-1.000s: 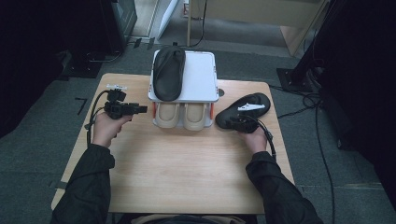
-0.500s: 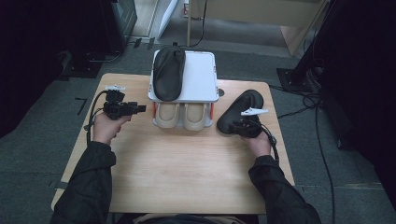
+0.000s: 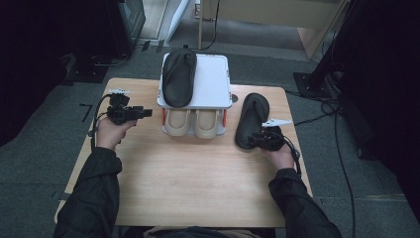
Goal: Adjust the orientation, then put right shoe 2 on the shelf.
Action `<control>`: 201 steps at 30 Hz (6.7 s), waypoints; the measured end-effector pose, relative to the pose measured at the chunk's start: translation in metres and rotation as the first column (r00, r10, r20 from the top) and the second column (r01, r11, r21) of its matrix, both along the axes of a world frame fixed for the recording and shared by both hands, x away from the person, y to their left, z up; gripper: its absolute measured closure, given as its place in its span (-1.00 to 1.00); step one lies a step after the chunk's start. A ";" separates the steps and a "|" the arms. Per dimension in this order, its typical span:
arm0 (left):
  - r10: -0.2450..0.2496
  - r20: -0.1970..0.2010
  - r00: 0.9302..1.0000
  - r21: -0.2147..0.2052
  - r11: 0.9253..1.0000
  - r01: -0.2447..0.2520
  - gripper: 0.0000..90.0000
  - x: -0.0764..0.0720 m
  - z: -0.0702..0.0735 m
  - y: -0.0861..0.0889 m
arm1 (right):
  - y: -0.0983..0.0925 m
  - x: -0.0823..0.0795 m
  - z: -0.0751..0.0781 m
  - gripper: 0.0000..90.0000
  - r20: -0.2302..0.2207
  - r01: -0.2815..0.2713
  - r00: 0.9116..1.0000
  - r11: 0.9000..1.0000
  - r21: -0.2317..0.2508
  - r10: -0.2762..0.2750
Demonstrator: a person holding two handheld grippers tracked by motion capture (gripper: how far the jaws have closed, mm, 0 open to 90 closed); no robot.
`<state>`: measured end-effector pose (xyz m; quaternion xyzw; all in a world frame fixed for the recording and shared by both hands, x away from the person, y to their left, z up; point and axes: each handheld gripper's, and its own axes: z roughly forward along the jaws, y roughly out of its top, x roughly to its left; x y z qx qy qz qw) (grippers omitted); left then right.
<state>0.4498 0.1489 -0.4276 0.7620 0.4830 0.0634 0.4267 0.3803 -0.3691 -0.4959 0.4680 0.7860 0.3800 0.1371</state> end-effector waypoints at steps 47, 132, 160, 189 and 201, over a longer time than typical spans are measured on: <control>-0.063 -0.024 0.998 -0.031 0.998 0.063 0.03 -0.020 -0.008 -0.011 | -0.031 0.060 0.005 0.19 0.029 0.221 0.975 0.975 0.019 -0.221; -0.065 0.003 0.998 -0.006 0.998 0.065 0.02 -0.017 -0.008 -0.012 | -0.016 0.083 0.144 0.65 -0.013 0.370 0.929 0.929 0.020 -0.370; -0.087 0.014 0.996 -0.014 0.996 0.087 0.01 -0.016 -0.005 -0.014 | 0.066 0.125 0.205 0.65 0.045 0.295 0.955 0.955 -0.001 -0.295; -0.111 0.007 0.994 -0.016 0.994 0.112 0.01 -0.014 -0.007 -0.014 | 0.110 0.148 0.190 0.38 0.090 0.199 0.975 0.979 0.035 -0.201; -0.101 0.011 0.995 -0.020 0.995 0.101 0.02 -0.014 -0.007 -0.010 | 0.076 0.136 0.183 0.60 0.112 0.200 0.974 0.980 -0.002 -0.198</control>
